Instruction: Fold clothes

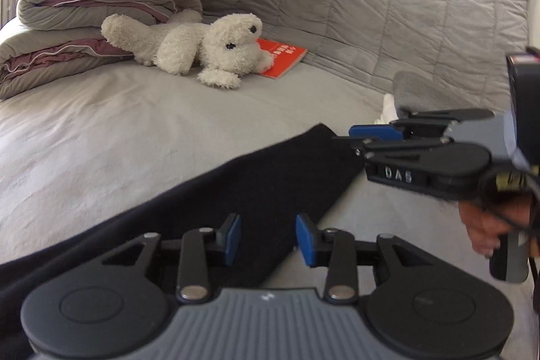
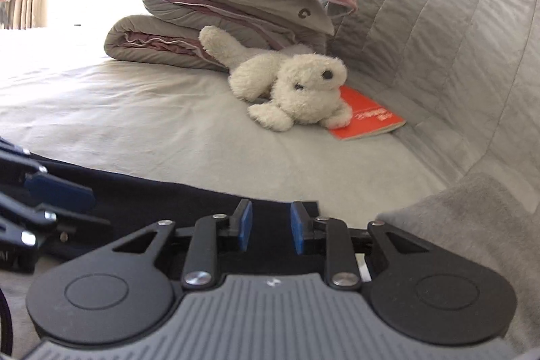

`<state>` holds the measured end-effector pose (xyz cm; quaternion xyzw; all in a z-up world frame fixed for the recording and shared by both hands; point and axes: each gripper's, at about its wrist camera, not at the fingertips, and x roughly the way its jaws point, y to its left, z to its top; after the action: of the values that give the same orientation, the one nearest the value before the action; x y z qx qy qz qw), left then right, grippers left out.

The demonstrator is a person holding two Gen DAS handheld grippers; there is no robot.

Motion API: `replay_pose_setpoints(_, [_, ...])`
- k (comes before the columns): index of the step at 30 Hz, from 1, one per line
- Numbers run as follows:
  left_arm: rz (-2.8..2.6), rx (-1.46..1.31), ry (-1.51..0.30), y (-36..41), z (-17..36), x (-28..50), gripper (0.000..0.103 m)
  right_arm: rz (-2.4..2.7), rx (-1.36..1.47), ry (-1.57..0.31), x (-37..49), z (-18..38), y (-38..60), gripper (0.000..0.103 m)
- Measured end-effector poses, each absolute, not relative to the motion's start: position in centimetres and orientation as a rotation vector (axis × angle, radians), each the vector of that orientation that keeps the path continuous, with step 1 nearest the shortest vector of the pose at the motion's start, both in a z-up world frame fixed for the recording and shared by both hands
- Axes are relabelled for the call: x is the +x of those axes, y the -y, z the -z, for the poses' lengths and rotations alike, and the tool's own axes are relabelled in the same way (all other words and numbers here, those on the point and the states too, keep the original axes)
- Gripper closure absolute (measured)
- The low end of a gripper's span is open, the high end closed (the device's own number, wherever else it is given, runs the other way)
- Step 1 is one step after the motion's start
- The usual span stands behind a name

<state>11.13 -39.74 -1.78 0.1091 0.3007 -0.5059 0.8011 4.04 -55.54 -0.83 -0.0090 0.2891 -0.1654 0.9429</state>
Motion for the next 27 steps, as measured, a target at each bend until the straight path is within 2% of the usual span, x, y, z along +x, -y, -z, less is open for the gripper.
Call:
replay_pose_setpoints(6, [1.049, 0.405, -0.539, 39.2, 3.6, 8.5, 0.063, 0.220, 0.390, -0.698, 2.3, 2.4, 56.0, 0.070])
replay_pose_setpoints(8, [1.034, 0.404, -0.540, 39.5, 3.6, 8.6, 0.064, 0.198, 0.494, -0.668, 1.9, 3.0, 56.2, 0.061])
replay_pose_setpoints(9, [1.027, 0.399, -0.545, 39.6, 3.7, 8.7, 0.071, 0.191, 0.532, -0.643, 1.8, 3.2, 56.2, 0.058])
replay_pose_setpoints(10, [1.018, 0.396, -0.548, 39.8, 3.7, 8.8, 0.089, 0.194, 0.564, -0.619, 1.8, 3.5, 56.3, 0.058])
replay_pose_setpoints(12, [0.995, 0.377, -0.555, 40.1, 3.6, 8.9, 0.100, 0.206, 0.623, -0.573, 2.1, 4.0, 56.4, 0.059])
replay_pose_setpoints(13, [0.991, 0.361, -0.556, 40.2, 3.5, 8.8, 0.100, 0.220, 0.619, -0.561, 2.3, 4.1, 56.2, 0.073])
replay_pose_setpoints(15, [0.996, 0.333, -0.549, 40.2, 3.2, 8.5, 0.101, 0.262, 0.571, -0.568, 2.8, 4.0, 55.8, 0.097])
replay_pose_setpoints(23, [1.023, 0.301, -0.604, 40.3, 3.7, 7.9, 0.096, 0.368, 0.416, -0.588, 3.0, 3.7, 54.5, 0.099])
replay_pose_setpoints(25, [1.028, 0.294, -0.609, 40.1, 3.3, 7.8, 0.081, 0.359, 0.395, -0.597, 3.0, 3.3, 54.4, 0.094])
replay_pose_setpoints(27, [1.045, 0.285, -0.604, 39.4, 2.5, 7.4, 0.071, 0.351, 0.391, -0.602, 2.5, 3.0, 54.8, 0.088])
